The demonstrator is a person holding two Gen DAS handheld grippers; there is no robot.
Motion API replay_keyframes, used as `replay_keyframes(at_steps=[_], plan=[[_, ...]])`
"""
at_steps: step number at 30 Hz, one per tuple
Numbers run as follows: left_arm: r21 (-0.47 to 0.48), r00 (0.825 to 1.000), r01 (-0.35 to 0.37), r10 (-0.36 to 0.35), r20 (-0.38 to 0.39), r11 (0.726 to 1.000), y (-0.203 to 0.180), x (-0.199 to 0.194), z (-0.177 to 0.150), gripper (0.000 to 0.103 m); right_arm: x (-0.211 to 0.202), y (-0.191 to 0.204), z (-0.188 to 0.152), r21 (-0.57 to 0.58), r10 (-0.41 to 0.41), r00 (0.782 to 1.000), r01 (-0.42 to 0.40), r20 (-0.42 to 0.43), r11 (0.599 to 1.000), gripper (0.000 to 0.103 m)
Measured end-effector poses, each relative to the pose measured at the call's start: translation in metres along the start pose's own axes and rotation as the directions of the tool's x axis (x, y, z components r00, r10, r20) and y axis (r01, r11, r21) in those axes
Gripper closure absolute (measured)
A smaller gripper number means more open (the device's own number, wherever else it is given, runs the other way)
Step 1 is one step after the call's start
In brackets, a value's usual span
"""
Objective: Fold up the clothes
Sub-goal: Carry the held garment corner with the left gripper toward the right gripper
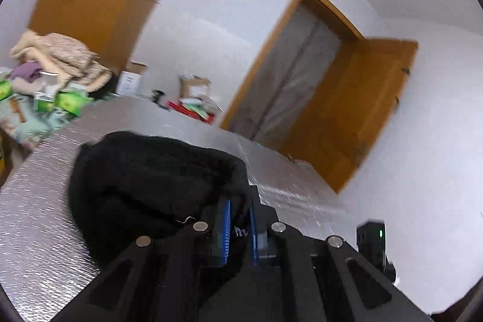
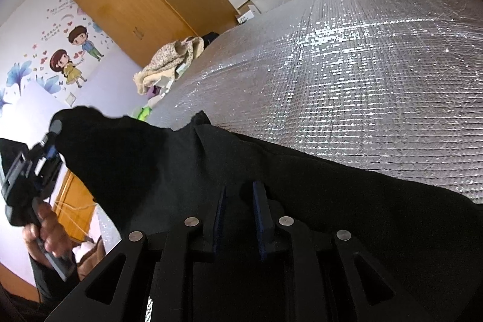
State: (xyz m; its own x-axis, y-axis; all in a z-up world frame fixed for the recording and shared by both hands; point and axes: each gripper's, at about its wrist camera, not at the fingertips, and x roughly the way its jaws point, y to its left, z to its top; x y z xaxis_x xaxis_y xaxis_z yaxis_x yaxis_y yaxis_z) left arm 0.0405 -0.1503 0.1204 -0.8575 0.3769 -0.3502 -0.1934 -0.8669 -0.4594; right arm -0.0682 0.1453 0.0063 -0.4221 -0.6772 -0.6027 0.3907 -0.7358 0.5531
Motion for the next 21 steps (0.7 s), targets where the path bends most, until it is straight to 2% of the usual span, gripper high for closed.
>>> replay_keyframes(at_steps=[6, 10, 14, 18, 21], plan=[[0.081, 0.993, 0.046, -0.037, -0.109, 0.996, -0.029, 0.032, -0.027, 0.093, -0.009, 0.001, -0.005, -0.004, -0.003, 1.000, 0.003, 0.011, 1.000, 0.082], [0.138, 0.977, 0.079, -0.049, -0.209, 0.987, -0.037, 0.051, -0.043, 0.091, -0.007, 0.001, -0.008, -0.008, -0.010, 1.000, 0.010, -0.001, 1.000, 0.082], [0.112, 0.978, 0.085, -0.061, -0.202, 0.990, -0.027, 0.031, -0.048, 0.089, -0.008, 0.006, -0.009, -0.035, -0.016, 1.000, 0.016, -0.001, 0.999, 0.082], [0.119, 0.990, 0.086, -0.072, -0.118, 0.989, -0.022, -0.012, -0.049, 0.077, -0.011, 0.020, -0.008, -0.089, 0.021, 1.000, -0.020, 0.014, 0.996, 0.082], [0.142, 0.994, 0.072, -0.060, -0.087, 0.987, -0.021, -0.031, -0.049, 0.074, -0.009, 0.033, -0.009, -0.134, 0.063, 0.998, -0.061, 0.009, 0.989, 0.082]])
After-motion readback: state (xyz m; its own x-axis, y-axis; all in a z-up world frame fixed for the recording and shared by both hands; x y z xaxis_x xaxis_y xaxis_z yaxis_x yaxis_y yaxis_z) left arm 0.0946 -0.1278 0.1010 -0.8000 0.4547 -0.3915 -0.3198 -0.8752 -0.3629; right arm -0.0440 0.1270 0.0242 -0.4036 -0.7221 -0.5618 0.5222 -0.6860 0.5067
